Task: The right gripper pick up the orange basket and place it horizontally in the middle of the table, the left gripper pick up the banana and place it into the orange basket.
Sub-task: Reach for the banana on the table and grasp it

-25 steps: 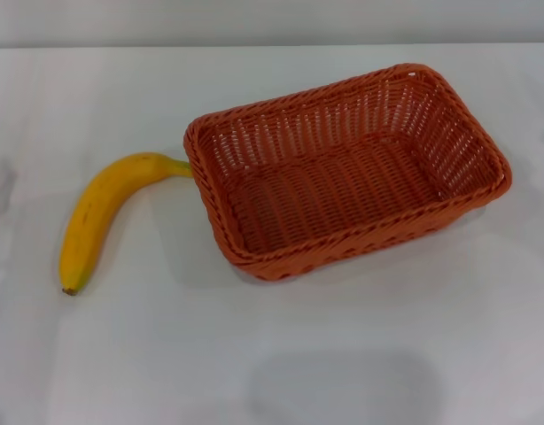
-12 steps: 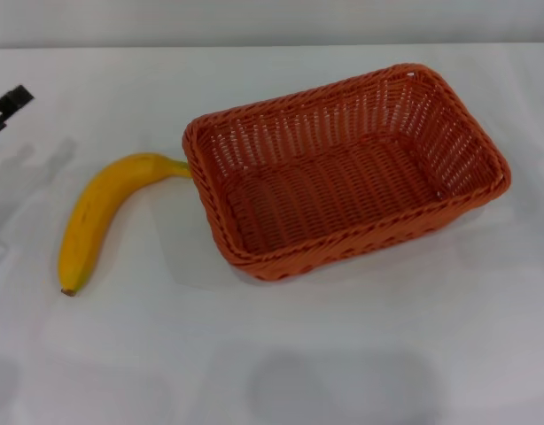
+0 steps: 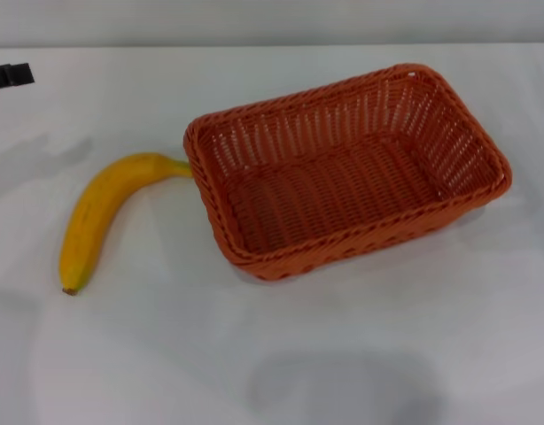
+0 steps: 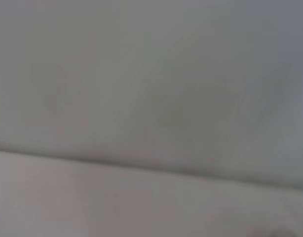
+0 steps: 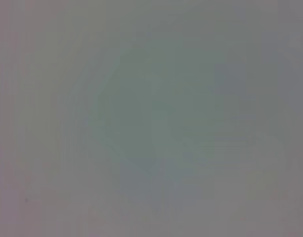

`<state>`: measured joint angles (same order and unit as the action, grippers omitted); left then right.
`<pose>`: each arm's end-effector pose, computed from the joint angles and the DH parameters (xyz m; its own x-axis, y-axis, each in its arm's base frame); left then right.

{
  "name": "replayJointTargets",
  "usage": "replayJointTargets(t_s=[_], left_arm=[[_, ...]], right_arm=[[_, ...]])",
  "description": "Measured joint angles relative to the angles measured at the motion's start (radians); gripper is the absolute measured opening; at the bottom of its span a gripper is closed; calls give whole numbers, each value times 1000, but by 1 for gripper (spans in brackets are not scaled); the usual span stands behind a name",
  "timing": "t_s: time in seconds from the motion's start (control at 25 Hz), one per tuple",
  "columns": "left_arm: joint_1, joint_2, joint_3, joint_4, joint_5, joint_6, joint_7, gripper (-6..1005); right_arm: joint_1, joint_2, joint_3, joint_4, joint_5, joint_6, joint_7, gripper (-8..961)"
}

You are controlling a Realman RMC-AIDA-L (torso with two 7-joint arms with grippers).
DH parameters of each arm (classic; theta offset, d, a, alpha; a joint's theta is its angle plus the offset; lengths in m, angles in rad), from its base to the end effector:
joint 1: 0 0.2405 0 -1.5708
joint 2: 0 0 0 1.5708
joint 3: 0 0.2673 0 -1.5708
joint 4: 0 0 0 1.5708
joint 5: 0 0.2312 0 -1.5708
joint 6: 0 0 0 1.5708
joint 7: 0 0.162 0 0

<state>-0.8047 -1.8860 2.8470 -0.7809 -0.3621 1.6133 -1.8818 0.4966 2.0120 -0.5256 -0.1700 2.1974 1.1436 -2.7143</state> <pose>-0.3364 0.4077 0.1369 0.3838 0.6493 0.6565 0.9184 -0.3424 -0.1982 0.3745 0.3979 0.0590 0.7264 0.0990 -0.6801 -0.6732 -0.0973 -0.7331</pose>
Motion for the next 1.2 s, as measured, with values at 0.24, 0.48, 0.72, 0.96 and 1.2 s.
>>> replayJointTargets(t_s=[0.24,0.48,0.72,0.96,1.2], left_arm=[[-137,24,1,-72,241,88,-52,889],[-249,39,2,-58,504,98,-112,889],[-308,34,2,-25,670,63,-94,889],[-363,-14,2,63,845,-101,-98,888],[-386,-55,0,111,876,-183,-108,888]], right_arm=[[21,-3,9,-8,9,-37,0,548],[36,0,9,-14,12,-53,5,603],[61,0,10,-14,23,-68,5,808],[65,0,35,-14,24,-71,3,869],[68,1,36,-13,24,-71,2,869]])
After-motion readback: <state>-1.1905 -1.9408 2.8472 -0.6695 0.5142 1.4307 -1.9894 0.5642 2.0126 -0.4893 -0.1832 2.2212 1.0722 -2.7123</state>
